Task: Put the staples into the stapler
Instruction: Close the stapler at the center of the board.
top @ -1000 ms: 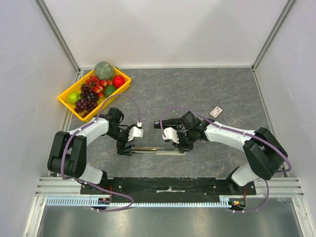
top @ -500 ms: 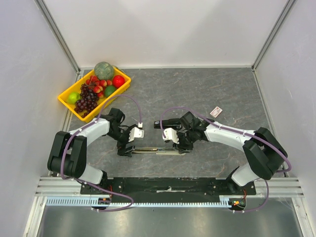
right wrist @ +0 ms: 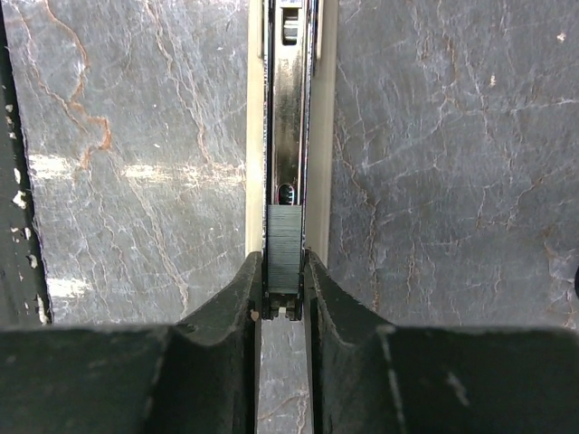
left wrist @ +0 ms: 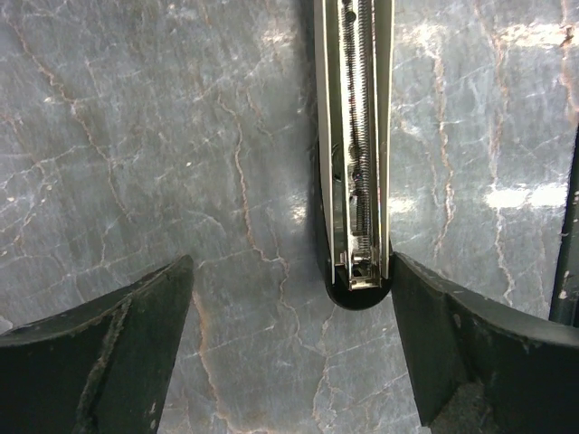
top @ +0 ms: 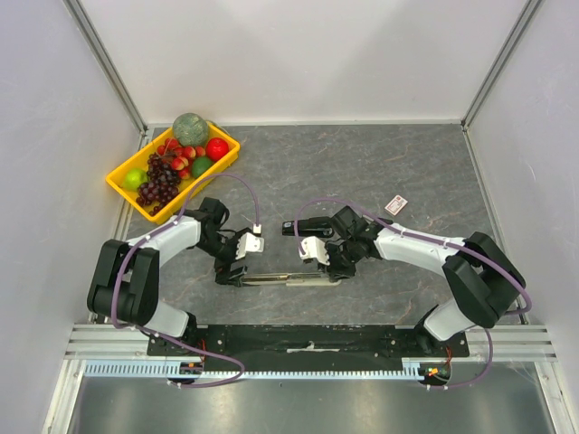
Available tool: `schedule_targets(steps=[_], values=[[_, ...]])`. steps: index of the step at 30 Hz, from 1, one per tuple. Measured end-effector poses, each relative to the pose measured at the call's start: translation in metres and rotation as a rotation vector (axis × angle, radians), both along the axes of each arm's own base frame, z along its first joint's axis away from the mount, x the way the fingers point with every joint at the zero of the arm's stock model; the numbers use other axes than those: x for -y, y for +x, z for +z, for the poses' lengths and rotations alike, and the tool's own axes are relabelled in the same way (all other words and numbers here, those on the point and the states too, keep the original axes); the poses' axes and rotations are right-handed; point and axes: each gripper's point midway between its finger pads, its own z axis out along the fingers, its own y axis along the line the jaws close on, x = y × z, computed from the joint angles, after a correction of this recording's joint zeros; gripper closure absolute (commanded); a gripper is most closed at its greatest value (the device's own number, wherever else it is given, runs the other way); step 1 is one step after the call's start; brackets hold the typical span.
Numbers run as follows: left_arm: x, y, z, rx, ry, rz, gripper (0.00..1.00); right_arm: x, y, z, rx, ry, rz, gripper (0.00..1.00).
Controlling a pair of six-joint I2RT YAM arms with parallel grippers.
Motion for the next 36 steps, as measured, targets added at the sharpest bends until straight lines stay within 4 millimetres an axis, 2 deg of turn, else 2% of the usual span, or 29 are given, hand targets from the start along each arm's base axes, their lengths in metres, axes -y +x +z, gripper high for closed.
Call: schedule_targets(steps=[1, 2, 4, 9, 13, 18, 19, 20, 24, 29, 33, 36], values=[[0.000, 0.000, 0.000, -0.001, 0.000, 0.000, 0.14, 0.000, 0.000, 0.000, -0.001, 0.000, 0.000, 0.89], [0.000, 0.001, 0.000, 0.001, 0.000, -0.001, 0.24, 0.000, 0.000, 0.000, -0.002, -0.001, 0.000, 0.91], [0.001, 0.003, 0.000, -0.004, 0.002, -0.003, 0.34, 0.000, 0.000, 0.000, -0.003, -0.001, -0.003, 0.96], [0.001, 0.004, -0.001, -0.038, 0.007, -0.004, 0.39, -0.001, 0.001, 0.000, -0.011, -0.001, -0.032, 0.98], [0.000, 0.000, -0.001, -0.051, 0.015, -0.003, 0.57, -0.002, 0.002, 0.001, -0.022, -0.002, -0.055, 0.99], [-0.003, -0.001, 0.003, -0.039, 0.026, 0.004, 0.72, -0.006, 0.005, 0.002, -0.041, -0.002, -0.086, 1.00], [-0.003, 0.000, 0.005, -0.025, 0.027, 0.005, 0.79, -0.006, 0.005, 0.002, -0.043, -0.002, -0.092, 1.00], [-0.004, 0.001, 0.009, -0.011, 0.027, 0.008, 0.81, -0.007, 0.005, 0.003, -0.043, -0.002, -0.097, 1.00], [-0.002, 0.009, 0.030, 0.071, 0.008, 0.019, 0.84, -0.007, 0.008, 0.002, -0.038, -0.005, -0.116, 1.00], [0.008, 0.021, 0.070, 0.183, -0.049, 0.018, 0.83, -0.012, 0.017, 0.001, -0.016, 0.003, -0.131, 1.00], [0.025, 0.023, 0.099, 0.231, -0.109, -0.013, 0.82, -0.016, 0.025, 0.001, 0.012, 0.012, -0.138, 1.00], [0.041, 0.017, 0.111, 0.237, -0.141, -0.049, 0.81, -0.016, 0.026, 0.001, 0.020, 0.006, -0.140, 1.00]])
